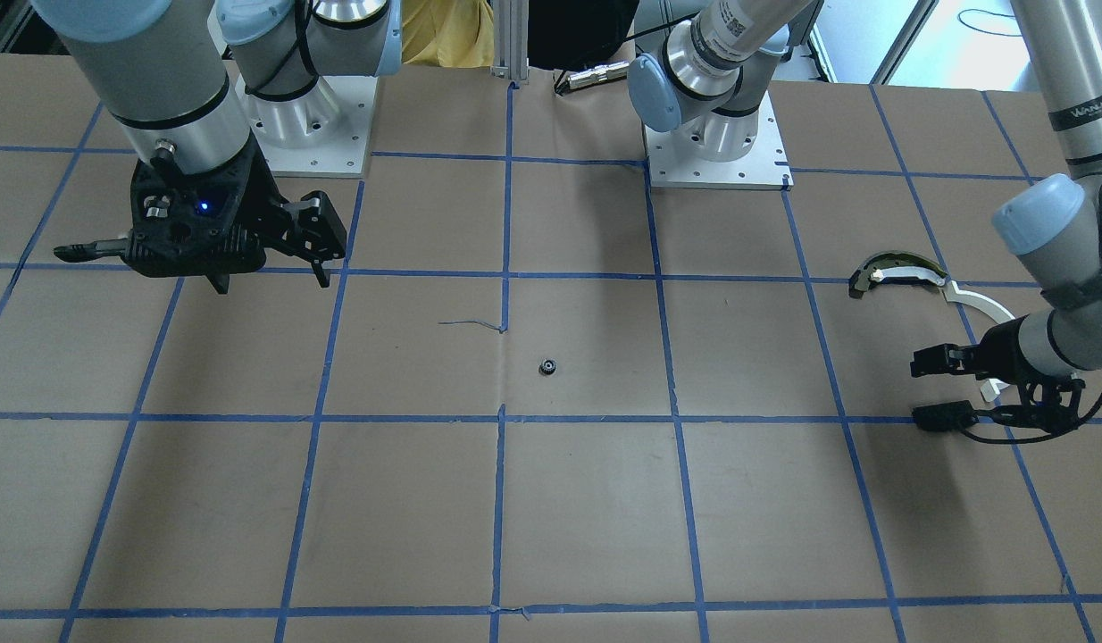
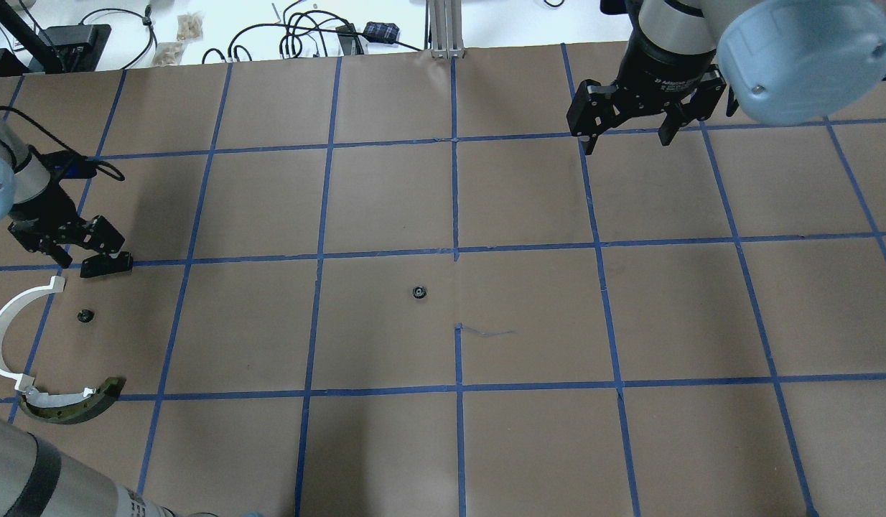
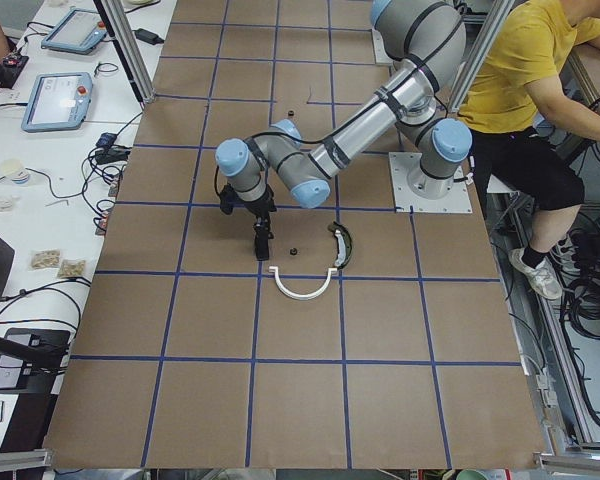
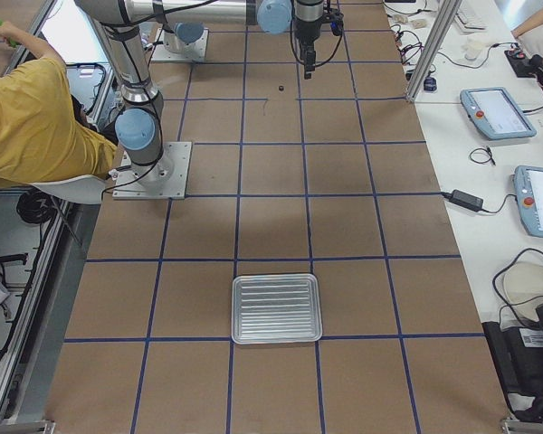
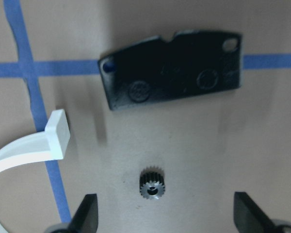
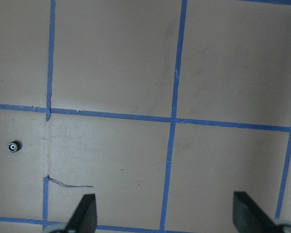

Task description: Place bearing gear from tray to pile

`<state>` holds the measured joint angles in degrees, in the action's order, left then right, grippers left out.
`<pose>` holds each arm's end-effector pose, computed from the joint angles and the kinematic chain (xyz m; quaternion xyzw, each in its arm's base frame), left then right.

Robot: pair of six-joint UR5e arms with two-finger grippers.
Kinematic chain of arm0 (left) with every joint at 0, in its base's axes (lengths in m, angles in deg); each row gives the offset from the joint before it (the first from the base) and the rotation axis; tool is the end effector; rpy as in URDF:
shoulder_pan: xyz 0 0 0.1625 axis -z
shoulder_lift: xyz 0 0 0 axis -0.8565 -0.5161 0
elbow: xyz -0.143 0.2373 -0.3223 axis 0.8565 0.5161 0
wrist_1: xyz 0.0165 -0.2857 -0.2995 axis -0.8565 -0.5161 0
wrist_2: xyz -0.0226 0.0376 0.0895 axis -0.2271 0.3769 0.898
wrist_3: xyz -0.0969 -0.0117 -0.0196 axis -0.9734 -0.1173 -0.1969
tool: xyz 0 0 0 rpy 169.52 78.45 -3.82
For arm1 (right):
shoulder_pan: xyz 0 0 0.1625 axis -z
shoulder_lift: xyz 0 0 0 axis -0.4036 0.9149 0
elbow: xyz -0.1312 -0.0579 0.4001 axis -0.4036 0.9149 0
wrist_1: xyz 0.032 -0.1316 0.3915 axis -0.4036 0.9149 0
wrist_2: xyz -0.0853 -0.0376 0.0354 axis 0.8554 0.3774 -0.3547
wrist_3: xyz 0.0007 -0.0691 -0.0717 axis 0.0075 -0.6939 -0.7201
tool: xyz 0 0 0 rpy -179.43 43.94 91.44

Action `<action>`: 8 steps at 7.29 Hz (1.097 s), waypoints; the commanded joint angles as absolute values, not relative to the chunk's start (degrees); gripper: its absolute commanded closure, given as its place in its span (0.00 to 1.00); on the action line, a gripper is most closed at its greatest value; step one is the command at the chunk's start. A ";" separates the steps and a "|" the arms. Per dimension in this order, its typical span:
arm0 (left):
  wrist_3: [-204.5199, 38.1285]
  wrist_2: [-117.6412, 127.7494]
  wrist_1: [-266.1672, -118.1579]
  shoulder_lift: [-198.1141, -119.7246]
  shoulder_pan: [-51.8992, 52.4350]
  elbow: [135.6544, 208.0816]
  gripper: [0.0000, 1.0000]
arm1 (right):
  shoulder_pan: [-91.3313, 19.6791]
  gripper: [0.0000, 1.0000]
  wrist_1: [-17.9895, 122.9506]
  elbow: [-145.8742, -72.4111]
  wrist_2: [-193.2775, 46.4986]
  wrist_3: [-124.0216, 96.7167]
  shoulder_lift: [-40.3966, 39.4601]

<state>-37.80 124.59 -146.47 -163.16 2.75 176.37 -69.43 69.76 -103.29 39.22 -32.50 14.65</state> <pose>0.1772 -0.5804 0.2450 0.0263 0.9935 0.1091 0.0182 0.1638 -0.5241 0.4751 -0.0488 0.9987 -0.0165 0.0038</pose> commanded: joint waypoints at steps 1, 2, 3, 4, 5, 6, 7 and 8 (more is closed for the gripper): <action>-51.69 118.04 -146.29 -161.65 15.98 174.33 0.00 | -68.66 0.00 67.22 -104.20 39.02 -36.45 18.04; -53.68 117.99 -145.50 -161.13 22.13 174.67 0.00 | -68.92 0.00 68.10 -104.56 39.02 -36.66 19.71; -55.61 117.82 -145.23 -161.47 27.42 175.03 0.00 | -69.27 0.00 67.76 -104.74 39.63 -36.83 21.73; -63.38 116.86 -145.05 -162.17 32.43 175.20 0.00 | -69.18 0.00 68.10 -104.74 39.72 -36.83 22.35; -67.81 115.55 -144.01 -162.96 37.26 175.29 0.00 | -69.27 0.00 68.54 -104.83 39.89 -38.14 21.93; -71.33 115.45 -142.69 -163.49 41.14 176.77 0.00 | -68.84 0.00 68.98 -104.83 40.07 -38.85 21.92; -80.59 112.14 -138.68 -163.67 43.35 179.14 0.00 | -68.66 0.00 68.81 -104.83 39.11 -38.68 21.83; -85.12 110.89 -138.29 -164.37 44.16 181.60 0.00 | -68.92 0.00 68.37 -104.92 39.19 -38.07 21.92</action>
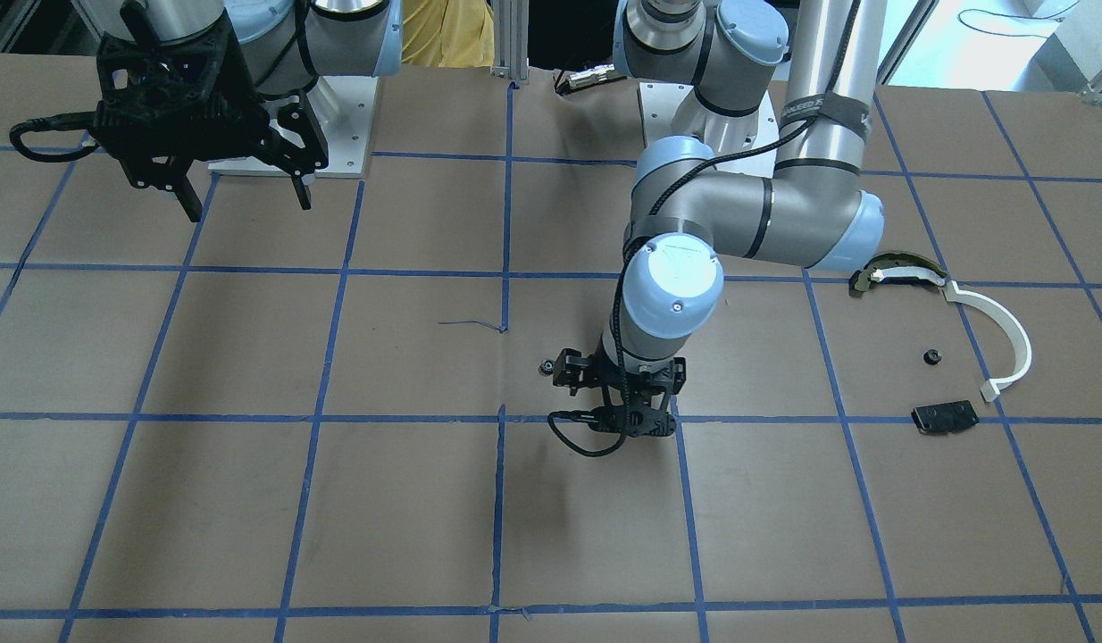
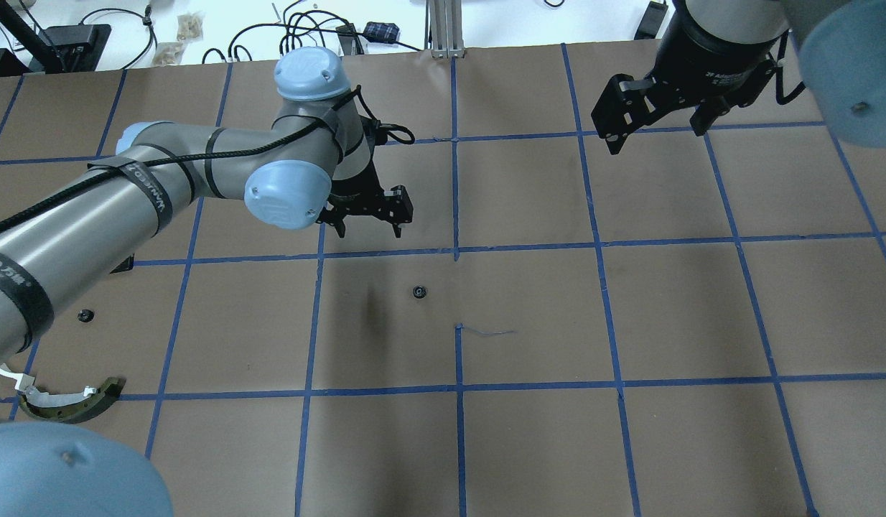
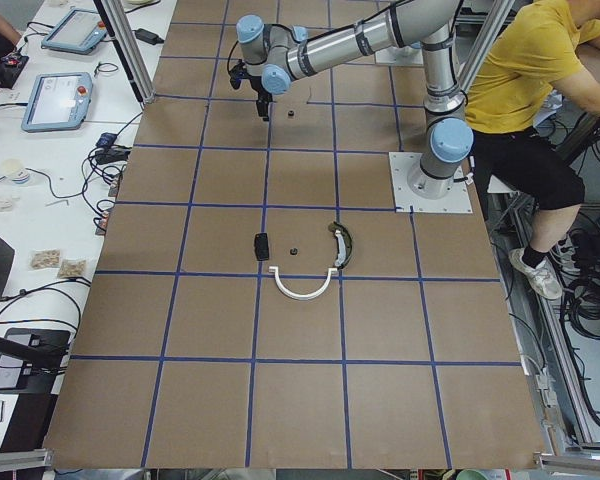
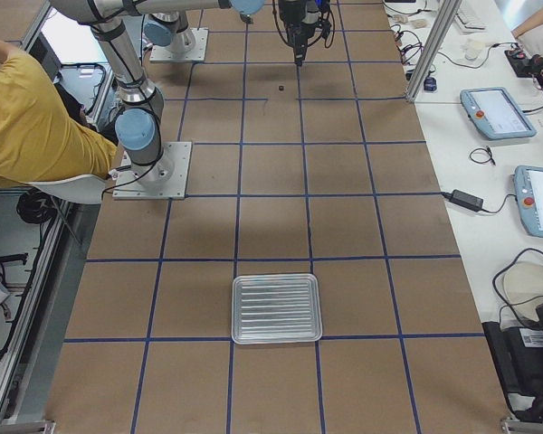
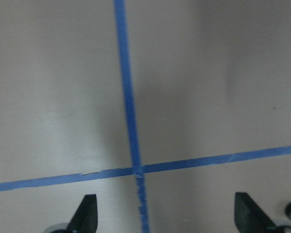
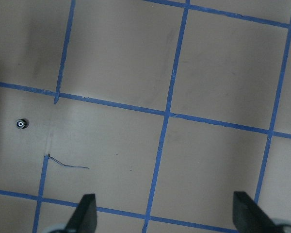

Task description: Place bearing gear from tray to pile

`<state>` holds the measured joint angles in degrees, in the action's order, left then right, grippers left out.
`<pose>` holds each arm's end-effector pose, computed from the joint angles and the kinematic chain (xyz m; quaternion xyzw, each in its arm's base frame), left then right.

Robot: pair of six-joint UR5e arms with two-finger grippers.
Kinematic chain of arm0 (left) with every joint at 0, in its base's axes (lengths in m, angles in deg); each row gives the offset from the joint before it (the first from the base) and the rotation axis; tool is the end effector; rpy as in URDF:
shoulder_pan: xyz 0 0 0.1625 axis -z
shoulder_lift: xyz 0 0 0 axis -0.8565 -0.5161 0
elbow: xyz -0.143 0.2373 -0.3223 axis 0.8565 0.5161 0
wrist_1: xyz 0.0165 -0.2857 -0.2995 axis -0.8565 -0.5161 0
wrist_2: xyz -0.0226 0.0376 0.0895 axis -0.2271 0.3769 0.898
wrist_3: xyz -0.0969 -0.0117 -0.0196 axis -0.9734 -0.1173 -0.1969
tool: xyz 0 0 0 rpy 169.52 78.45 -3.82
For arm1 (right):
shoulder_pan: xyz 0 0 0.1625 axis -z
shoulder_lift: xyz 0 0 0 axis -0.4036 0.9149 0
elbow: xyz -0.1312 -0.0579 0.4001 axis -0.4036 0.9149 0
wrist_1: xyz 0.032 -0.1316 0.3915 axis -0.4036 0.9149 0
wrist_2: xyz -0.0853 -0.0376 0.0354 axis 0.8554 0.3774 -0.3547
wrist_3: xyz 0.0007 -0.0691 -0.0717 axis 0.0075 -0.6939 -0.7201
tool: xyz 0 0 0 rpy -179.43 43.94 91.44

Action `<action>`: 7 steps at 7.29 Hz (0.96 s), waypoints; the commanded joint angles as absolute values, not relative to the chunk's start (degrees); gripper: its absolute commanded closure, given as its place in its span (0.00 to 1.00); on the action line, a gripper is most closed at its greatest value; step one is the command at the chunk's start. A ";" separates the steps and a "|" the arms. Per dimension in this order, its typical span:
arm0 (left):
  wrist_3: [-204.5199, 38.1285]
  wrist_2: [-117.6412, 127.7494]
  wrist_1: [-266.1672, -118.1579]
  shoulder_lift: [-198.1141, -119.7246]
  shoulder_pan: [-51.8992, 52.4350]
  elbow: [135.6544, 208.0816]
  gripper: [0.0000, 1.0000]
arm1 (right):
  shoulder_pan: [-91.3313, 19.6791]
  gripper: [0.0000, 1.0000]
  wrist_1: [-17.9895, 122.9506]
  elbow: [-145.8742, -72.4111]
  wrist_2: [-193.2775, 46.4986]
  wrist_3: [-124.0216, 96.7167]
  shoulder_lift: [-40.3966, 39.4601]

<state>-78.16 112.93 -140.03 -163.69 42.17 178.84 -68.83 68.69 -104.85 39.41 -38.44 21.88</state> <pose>-0.2515 -0.5567 0.2301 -0.0104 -0.9979 -0.0611 0.0212 0.1559 -0.4792 0.5239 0.0951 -0.9938 0.0567 0.0008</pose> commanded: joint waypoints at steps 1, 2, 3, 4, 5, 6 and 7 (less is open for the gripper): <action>-85.60 110.87 -137.85 -165.07 44.69 182.49 0.00 | -68.75 0.00 68.02 -104.92 39.37 -37.89 21.83; -85.69 110.87 -137.85 -165.95 46.00 182.50 0.00 | -68.74 0.00 67.84 -104.92 39.37 -37.89 21.83; -86.82 111.22 -137.85 -167.09 48.01 182.59 0.00 | -68.74 0.00 68.02 -104.92 39.19 -37.97 21.83; -87.01 111.40 -137.93 -167.62 48.30 182.50 0.03 | -68.74 0.00 68.72 -104.92 39.19 -37.98 21.83; -86.40 111.49 -138.02 -167.71 48.30 182.50 0.15 | -68.74 0.00 68.72 -104.92 39.28 -38.24 21.83; -85.87 111.49 -137.93 -167.89 48.21 182.41 0.19 | -68.74 0.00 68.72 -104.92 39.28 -38.85 21.83; -85.69 111.58 -137.93 -168.15 48.21 182.33 0.27 | -68.74 0.00 68.72 -104.92 39.28 -38.77 21.83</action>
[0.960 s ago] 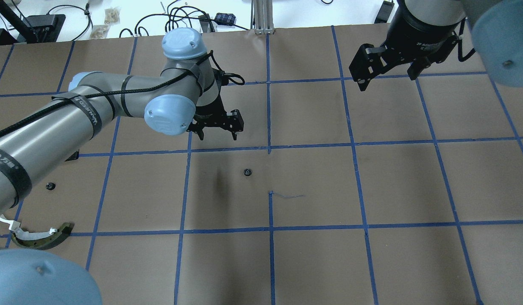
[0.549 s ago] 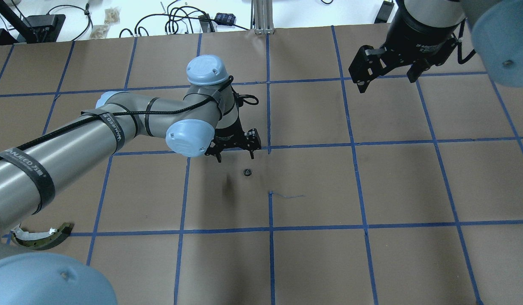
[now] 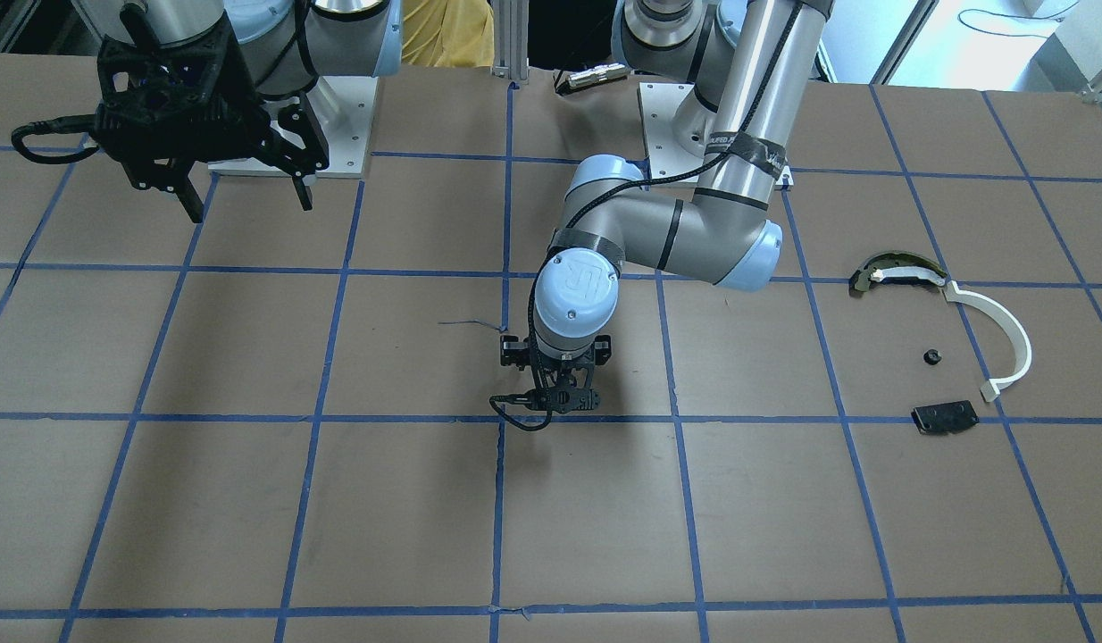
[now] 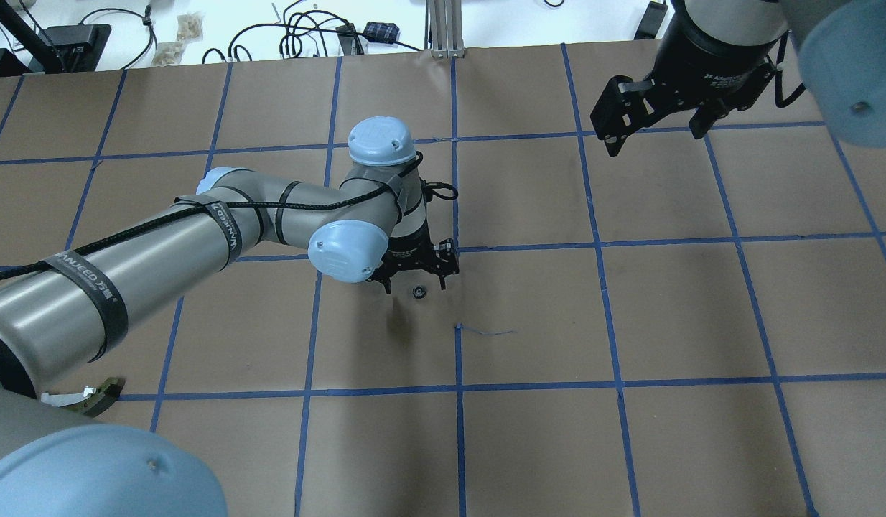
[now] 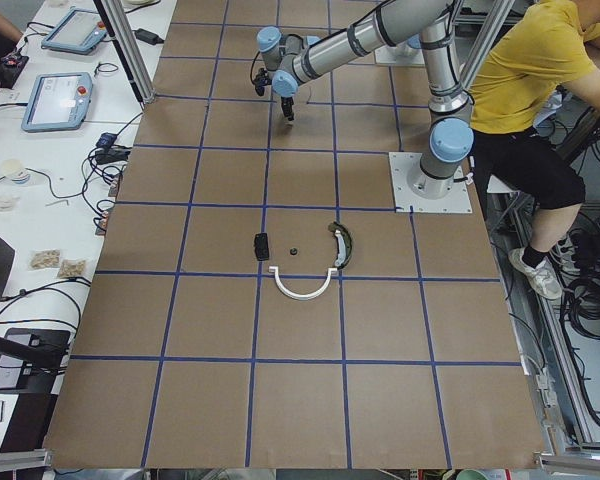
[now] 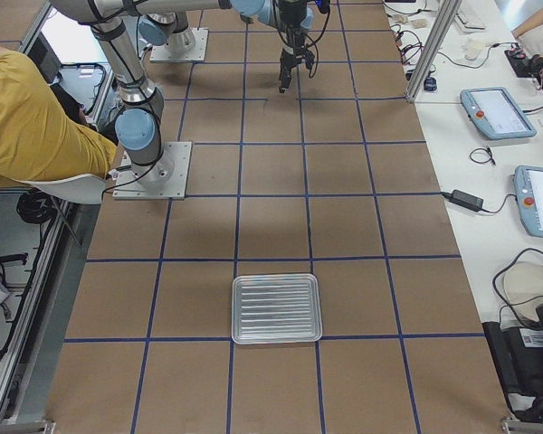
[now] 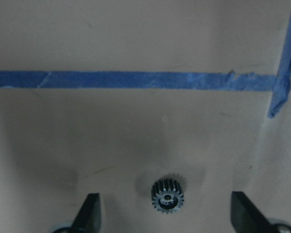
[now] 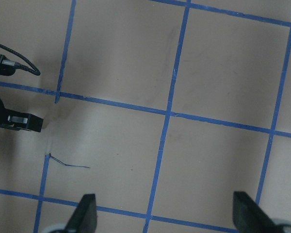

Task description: Place bearing gear from tray to pile

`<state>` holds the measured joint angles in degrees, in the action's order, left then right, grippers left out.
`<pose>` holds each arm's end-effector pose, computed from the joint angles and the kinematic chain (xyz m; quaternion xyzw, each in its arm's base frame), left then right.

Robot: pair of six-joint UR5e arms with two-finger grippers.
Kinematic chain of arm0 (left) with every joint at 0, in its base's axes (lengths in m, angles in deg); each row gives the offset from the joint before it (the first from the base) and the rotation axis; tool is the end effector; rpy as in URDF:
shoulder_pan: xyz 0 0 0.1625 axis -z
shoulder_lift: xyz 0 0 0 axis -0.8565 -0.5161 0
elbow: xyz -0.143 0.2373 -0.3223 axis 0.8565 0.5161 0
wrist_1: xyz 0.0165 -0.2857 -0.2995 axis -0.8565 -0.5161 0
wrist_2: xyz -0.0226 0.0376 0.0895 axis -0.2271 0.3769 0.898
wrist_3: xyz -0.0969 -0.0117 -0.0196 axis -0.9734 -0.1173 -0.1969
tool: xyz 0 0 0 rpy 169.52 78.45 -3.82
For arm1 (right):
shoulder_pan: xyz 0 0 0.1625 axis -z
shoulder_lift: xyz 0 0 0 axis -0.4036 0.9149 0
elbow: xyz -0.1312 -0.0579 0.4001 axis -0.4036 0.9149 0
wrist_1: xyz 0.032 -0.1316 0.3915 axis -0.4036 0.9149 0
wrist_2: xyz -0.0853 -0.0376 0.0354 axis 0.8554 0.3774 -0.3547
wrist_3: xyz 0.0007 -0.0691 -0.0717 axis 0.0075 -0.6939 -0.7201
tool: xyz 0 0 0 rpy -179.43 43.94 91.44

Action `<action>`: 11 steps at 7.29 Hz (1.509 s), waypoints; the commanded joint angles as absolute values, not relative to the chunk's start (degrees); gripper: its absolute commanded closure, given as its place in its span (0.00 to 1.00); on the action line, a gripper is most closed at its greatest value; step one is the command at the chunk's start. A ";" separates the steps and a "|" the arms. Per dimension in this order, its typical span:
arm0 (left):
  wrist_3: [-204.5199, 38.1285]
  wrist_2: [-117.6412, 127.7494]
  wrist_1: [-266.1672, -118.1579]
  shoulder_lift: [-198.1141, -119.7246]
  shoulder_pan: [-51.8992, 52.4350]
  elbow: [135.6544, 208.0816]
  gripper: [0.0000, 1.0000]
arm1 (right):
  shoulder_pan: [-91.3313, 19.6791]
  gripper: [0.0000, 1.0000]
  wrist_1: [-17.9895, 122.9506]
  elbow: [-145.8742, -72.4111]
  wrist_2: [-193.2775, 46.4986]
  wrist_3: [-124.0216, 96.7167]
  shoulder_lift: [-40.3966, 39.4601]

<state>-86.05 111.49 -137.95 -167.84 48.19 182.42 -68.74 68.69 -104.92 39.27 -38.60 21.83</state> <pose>-0.3065 -0.5123 0.1657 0.0087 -0.9934 -0.1137 0.0108 0.1554 -0.4796 0.5228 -0.0958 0.9938 -0.0557 0.0003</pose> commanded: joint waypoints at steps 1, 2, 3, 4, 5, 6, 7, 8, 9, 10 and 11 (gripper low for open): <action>-85.69 111.58 -137.93 -168.50 48.21 182.32 0.40 | -68.74 0.00 68.72 -104.92 39.37 -38.77 21.83; -85.00 111.75 -138.02 -168.50 48.21 182.06 0.93 | -68.74 0.00 68.72 -105.00 39.19 -38.85 21.83; -83.68 111.67 -138.28 -168.50 48.12 181.80 1.00 | -68.74 0.00 68.72 -104.92 39.19 -38.77 21.83; -83.58 111.75 -137.94 -168.50 47.43 181.62 1.00 | -68.74 0.00 68.72 -104.92 39.37 -38.85 21.83; -83.58 111.67 -137.85 -168.33 46.55 181.62 1.00 | -68.83 0.00 68.72 -105.00 39.37 -38.85 21.83; -83.32 111.75 -137.76 -168.24 45.93 181.53 1.00 | -68.83 0.00 68.64 -105.35 39.28 -38.77 21.83; -80.71 113.15 -137.67 -166.85 43.75 181.27 1.00 | -68.83 0.00 68.81 -106.49 39.19 -38.68 22.18; -75.11 119.60 -141.15 -165.88 37.29 179.62 1.00 | -68.83 0.00 68.81 -106.76 39.37 -38.68 22.18; -66.70 120.27 -145.45 -164.65 29.22 177.60 1.00 | -68.83 0.00 68.81 -106.76 39.19 -38.77 22.19; -56.96 120.89 -146.71 -163.33 21.48 176.27 1.00 | -68.83 0.00 68.81 -106.76 39.19 -38.68 22.19; -49.47 122.81 -146.81 -162.54 15.14 176.61 1.00 | -68.83 0.00 68.81 -106.76 39.28 -38.77 22.19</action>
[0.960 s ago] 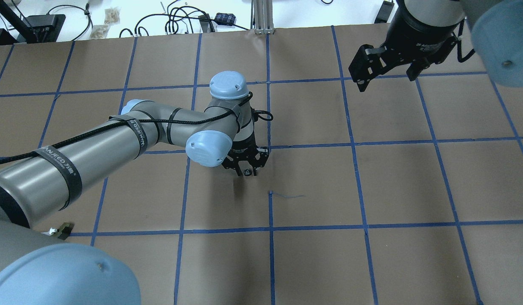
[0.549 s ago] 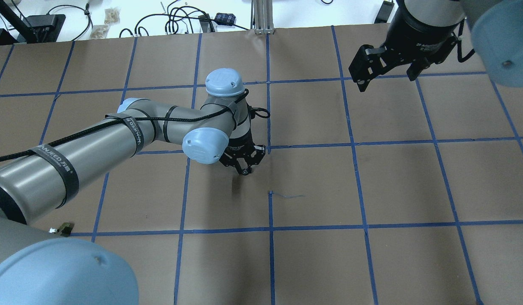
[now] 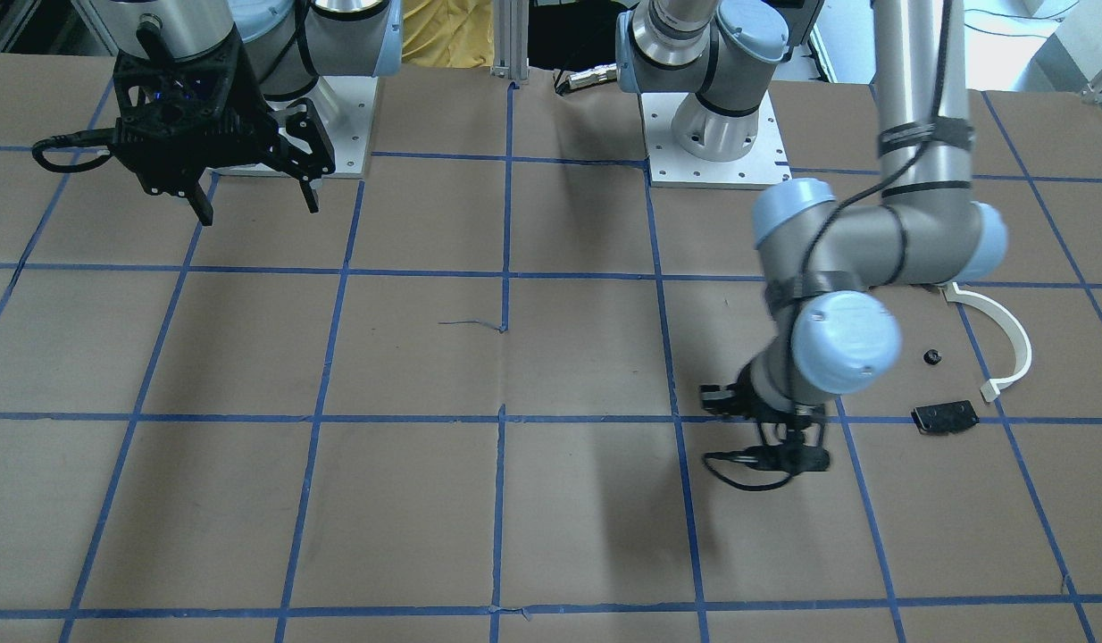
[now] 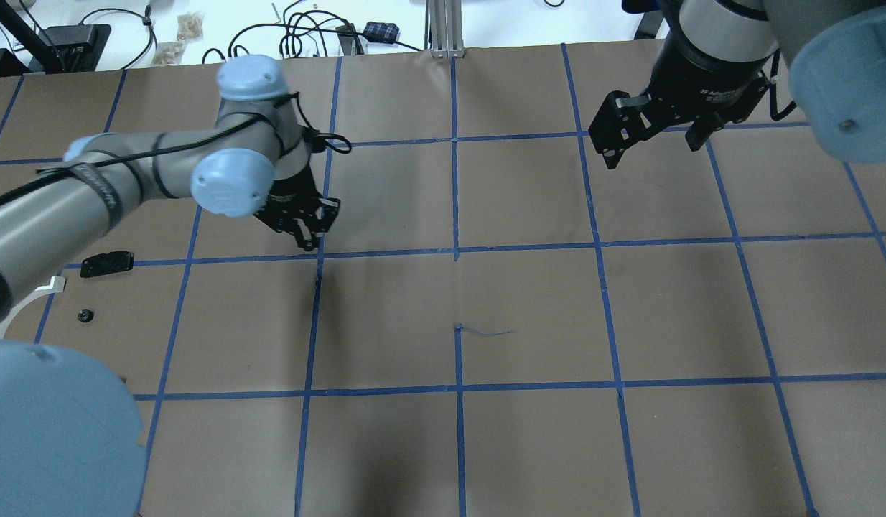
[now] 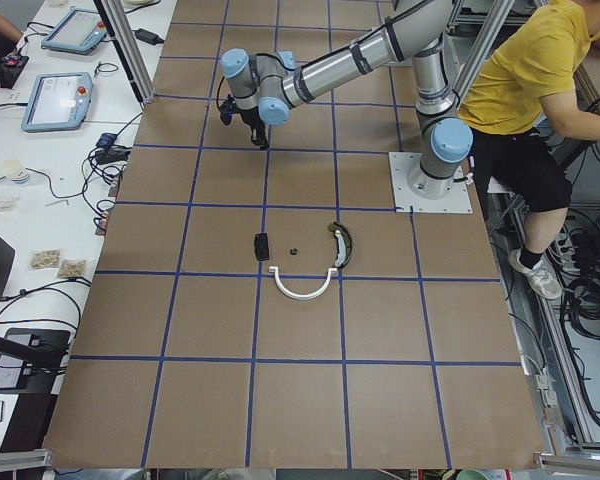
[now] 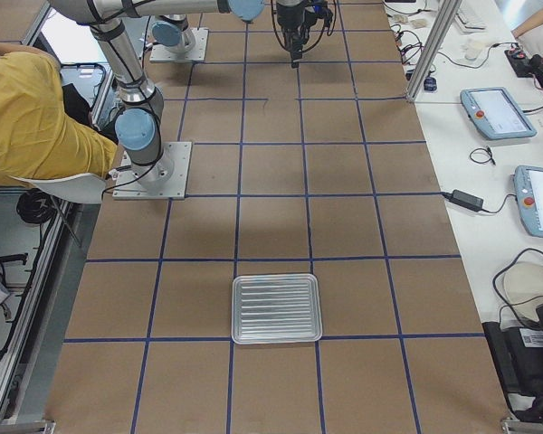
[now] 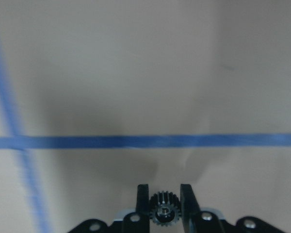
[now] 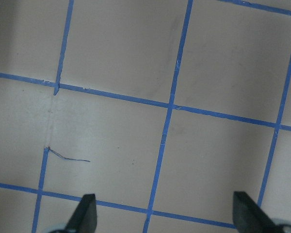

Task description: Place bearing gear from tray to pile

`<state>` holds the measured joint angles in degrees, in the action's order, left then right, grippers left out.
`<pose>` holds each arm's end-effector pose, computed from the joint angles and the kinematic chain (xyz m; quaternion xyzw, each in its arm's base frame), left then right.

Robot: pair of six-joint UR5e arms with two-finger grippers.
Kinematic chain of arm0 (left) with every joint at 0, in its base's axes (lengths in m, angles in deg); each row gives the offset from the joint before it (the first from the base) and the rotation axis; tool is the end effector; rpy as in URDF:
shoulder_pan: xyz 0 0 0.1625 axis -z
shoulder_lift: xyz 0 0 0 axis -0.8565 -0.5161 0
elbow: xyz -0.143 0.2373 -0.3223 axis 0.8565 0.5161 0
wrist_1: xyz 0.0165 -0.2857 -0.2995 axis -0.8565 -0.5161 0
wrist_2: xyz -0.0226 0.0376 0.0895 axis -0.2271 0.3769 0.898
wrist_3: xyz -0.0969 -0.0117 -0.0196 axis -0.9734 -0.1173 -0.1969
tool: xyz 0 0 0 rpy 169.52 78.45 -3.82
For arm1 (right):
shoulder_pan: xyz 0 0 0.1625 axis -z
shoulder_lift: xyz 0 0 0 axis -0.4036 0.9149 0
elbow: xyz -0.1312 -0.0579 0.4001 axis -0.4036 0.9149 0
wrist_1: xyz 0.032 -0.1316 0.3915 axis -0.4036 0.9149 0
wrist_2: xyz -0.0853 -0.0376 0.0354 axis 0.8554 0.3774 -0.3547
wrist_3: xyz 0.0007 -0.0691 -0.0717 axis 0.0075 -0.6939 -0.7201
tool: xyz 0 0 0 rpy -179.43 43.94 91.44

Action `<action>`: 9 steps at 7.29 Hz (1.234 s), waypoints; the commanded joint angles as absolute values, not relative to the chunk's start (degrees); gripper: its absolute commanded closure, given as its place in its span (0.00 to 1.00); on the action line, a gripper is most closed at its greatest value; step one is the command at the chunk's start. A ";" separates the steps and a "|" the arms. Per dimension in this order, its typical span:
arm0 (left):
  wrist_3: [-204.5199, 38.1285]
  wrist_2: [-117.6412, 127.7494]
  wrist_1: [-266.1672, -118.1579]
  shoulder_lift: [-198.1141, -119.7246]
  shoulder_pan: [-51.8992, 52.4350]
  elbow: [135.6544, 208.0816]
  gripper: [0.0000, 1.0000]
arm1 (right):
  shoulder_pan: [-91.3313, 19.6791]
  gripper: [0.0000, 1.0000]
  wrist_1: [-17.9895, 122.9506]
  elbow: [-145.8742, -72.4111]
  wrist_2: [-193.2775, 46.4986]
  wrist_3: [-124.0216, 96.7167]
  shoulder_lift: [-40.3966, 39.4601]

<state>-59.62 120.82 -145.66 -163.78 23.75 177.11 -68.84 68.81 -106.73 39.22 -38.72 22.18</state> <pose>-0.0493 -0.6046 0.2336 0.0166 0.9950 0.0952 0.0236 0.1561 -0.4752 0.5102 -0.0978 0.9942 -0.0441 0.0013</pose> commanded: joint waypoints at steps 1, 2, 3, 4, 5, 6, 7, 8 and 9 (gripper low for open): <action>-40.61 123.61 -147.77 -162.27 8.90 177.66 1.00 | -68.83 0.00 68.81 -106.76 39.28 -38.68 22.19; -32.86 123.79 -148.30 -162.26 2.48 177.93 1.00 | -68.92 0.00 68.81 -106.76 39.19 -38.68 22.27; -27.39 125.45 -148.22 -162.53 -2.45 178.02 1.00 | -68.92 0.00 68.81 -106.76 39.19 -38.68 22.27; -25.51 126.68 -148.13 -163.22 -5.02 178.02 1.00 | -68.92 0.00 68.81 -106.76 39.28 -38.68 22.19; -25.40 126.78 -148.13 -164.62 -5.40 178.63 1.00 | -68.92 0.00 68.81 -106.76 39.28 -38.68 22.27; -25.40 126.52 -147.52 -165.07 -5.40 180.81 1.00 | -68.92 0.00 68.81 -106.76 39.19 -38.68 22.19; -25.49 126.52 -145.69 -165.51 -5.40 182.14 1.00 | -68.92 0.00 68.81 -106.76 39.19 -38.68 22.27; -25.14 126.87 -145.41 -165.60 -5.40 182.24 1.00 | -68.92 0.00 68.81 -106.76 39.28 -38.68 22.27; -25.14 127.91 -145.40 -165.60 -5.58 182.32 1.00 | -68.92 0.00 68.81 -106.76 39.19 -38.68 22.19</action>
<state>-25.26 127.00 -145.73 -165.49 -5.42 181.98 -68.92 68.81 -106.76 39.23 -38.68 22.24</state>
